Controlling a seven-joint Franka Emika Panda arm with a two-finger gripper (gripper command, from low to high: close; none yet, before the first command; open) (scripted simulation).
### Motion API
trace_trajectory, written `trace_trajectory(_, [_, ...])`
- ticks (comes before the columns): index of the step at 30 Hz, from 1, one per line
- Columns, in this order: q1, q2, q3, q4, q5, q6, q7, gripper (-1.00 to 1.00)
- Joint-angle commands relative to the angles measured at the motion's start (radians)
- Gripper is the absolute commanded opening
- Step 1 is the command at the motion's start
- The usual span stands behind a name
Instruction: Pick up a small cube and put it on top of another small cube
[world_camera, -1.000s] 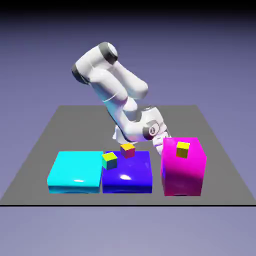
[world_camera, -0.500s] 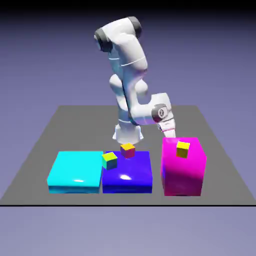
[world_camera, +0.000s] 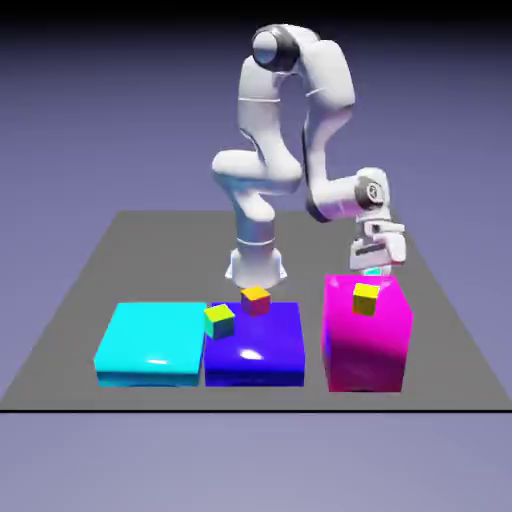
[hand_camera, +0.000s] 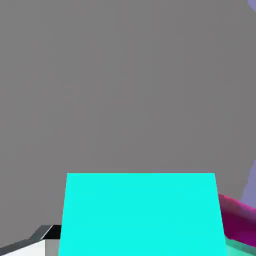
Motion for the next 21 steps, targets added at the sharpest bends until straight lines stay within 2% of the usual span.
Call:
trace_trajectory(1, [0.022,-0.03,-0.009,0.001,0.044,-0.014,-0.025,-1.0])
trace_trajectory(10, [0.214,-0.302,-0.09,0.013,0.433,-0.132,-0.245,-1.0])
trace_trajectory(21, [-0.021,-0.409,-0.489,-0.005,0.595,-0.181,-0.26,-1.0])
